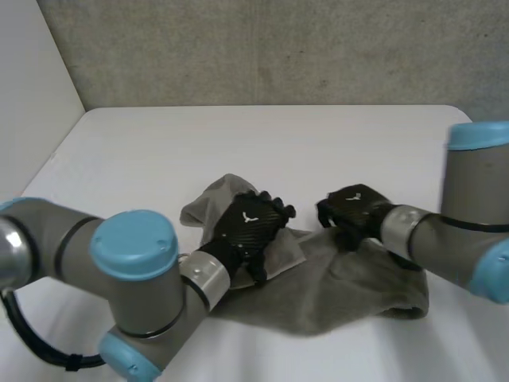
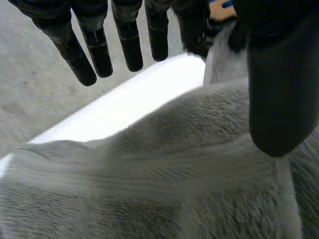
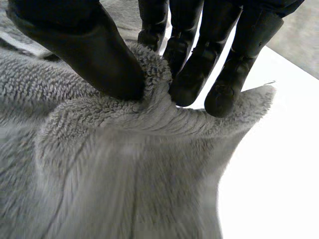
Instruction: Fold the towel.
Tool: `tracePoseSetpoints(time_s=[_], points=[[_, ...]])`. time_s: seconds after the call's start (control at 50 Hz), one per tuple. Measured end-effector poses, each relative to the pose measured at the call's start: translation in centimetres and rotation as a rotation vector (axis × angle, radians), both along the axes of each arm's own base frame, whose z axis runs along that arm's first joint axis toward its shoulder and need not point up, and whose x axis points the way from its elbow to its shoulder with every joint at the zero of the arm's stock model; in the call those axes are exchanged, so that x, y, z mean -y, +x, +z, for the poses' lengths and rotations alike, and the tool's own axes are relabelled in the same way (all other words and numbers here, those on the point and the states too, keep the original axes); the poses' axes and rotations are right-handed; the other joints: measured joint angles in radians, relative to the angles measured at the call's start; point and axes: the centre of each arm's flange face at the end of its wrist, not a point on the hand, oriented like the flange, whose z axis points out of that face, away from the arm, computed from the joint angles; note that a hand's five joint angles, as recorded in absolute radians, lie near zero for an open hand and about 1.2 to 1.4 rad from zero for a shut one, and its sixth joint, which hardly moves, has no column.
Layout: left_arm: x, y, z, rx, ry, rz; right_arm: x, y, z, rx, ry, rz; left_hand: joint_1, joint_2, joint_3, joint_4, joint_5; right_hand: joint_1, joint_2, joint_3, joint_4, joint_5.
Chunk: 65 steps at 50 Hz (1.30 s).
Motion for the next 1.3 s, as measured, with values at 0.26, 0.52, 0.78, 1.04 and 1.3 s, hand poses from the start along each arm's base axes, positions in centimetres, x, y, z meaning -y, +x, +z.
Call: tracePoseSetpoints(time_s=[0.26, 0.52, 0.78, 1.04, 1.3], points=[[0.1, -3.5, -1.8, 0.077, 0.076, -0.054, -2.9, -4.7, -1.3, 0.073, 0.072, -0.022, 0.143, 0.139, 0.142, 0.141, 0.133, 0.001, 0.000, 0.000, 0.000, 0.000], [1.4, -4.6, -2.0, 0.181, 0.026, -0.060, -2.5, -6.2, -2.0, 0.090, 0.044, -0.062, 0.989, 0.996, 1.012, 0.992, 0.970, 0.003, 0.000, 0.000, 0.001, 0.000], [5.5, -3.2, 5.8, 0.131, -0.185, 0.194, 0.0, -6.1, 0.6, 0.106, -0.066, -0.063, 1.016, 1.088, 1.121, 1.087, 1.046, 0.003, 0.000, 0.000, 0.003, 0.000], [8.0, 1.4, 9.3, 0.105, -0.200, 0.332, 1.1, -5.8, 3.1, 0.071, -0.167, -0.035, 0.992, 1.016, 1.024, 1.015, 1.006, 0.003, 0.000, 0.000, 0.004, 0.000], [6.5, 4.0, 4.8, 0.194, -0.048, 0.345, 0.4, -5.8, -0.2, -0.036, -0.056, 0.027, 0.708, 0.708, 0.714, 0.713, 0.705, 0.004, 0.007, 0.000, 0.004, 0.000]])
